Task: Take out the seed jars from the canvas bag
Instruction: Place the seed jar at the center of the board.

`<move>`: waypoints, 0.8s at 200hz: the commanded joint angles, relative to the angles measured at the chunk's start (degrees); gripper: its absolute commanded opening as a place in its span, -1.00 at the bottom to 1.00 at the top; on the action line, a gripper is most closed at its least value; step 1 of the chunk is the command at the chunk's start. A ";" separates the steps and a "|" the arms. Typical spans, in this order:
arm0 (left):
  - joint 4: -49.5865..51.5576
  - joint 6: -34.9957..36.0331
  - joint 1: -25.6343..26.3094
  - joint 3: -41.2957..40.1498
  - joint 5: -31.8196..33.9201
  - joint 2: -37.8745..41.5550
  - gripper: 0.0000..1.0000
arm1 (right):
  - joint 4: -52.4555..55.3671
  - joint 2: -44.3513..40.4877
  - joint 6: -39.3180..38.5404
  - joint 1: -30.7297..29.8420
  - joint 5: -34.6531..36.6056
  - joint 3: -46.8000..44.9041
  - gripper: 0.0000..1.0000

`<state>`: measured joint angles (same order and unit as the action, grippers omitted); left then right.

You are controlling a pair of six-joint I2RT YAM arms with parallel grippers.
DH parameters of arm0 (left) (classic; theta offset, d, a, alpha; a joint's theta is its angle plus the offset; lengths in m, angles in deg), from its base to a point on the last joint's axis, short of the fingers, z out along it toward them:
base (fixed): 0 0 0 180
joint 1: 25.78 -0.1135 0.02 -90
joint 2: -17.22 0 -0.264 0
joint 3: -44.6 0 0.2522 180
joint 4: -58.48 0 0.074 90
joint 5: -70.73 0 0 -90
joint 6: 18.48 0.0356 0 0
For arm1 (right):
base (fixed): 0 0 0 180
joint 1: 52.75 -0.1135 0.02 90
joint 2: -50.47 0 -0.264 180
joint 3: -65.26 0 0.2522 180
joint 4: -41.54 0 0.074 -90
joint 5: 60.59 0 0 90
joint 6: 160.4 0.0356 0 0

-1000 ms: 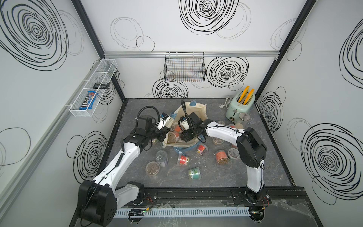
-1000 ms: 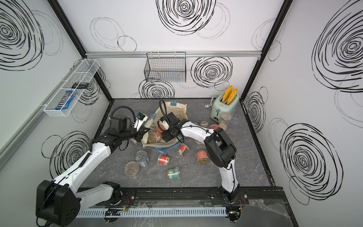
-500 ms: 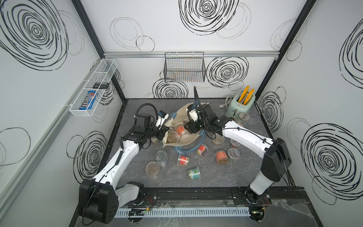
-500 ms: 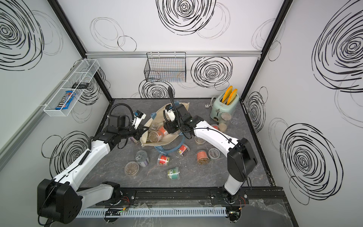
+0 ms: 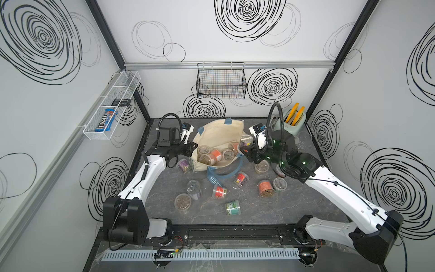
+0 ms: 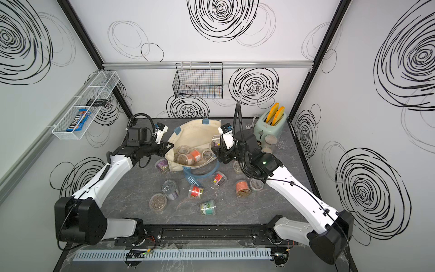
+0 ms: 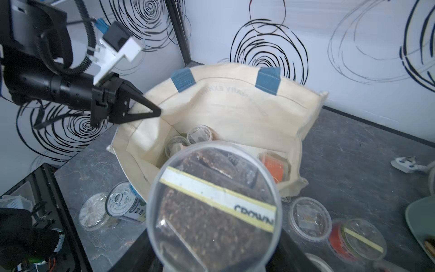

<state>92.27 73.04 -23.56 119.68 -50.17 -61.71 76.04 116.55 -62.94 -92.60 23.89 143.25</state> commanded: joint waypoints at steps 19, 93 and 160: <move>-4.69 -7.35 -4.77 3.63 -1.74 -2.51 -1.00 | 5.63 -3.33 0.74 0.00 0.44 -8.73 0.30; -7.20 -9.58 -5.82 1.96 -2.76 -1.77 -1.00 | -2.42 -2.01 8.56 -0.34 -4.57 -21.48 0.29; -7.46 -9.44 -5.91 1.39 -2.75 -1.15 -1.00 | 0.00 -2.21 11.47 -8.12 -6.25 -28.49 0.31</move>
<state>90.54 64.14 -28.56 120.97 -52.11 -64.23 76.12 115.68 -54.04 -99.82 19.01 117.50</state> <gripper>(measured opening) 0.073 0.655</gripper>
